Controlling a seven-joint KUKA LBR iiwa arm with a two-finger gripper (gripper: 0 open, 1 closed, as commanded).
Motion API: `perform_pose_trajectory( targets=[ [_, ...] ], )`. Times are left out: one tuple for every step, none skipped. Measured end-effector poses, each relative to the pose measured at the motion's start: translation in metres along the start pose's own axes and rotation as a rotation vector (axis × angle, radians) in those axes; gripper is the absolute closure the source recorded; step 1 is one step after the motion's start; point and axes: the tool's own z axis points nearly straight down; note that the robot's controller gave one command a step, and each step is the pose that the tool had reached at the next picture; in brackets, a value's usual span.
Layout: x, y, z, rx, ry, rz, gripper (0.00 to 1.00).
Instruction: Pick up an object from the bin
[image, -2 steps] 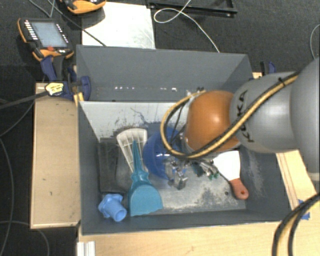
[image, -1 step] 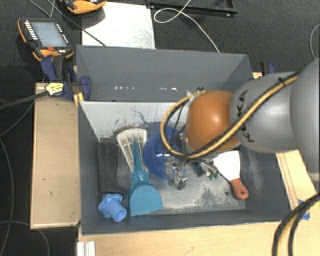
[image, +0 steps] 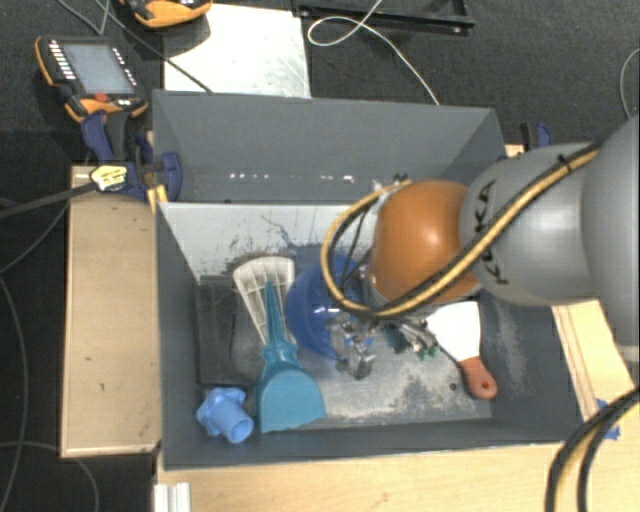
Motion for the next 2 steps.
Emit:
perform_pose_trajectory(
  targets=[
    [-0.011,0.009,0.005,0.002,-0.002,-0.215,1.00],
    [-0.029,0.022,-0.011,0.000,0.002,-0.026,1.00]
  ],
)
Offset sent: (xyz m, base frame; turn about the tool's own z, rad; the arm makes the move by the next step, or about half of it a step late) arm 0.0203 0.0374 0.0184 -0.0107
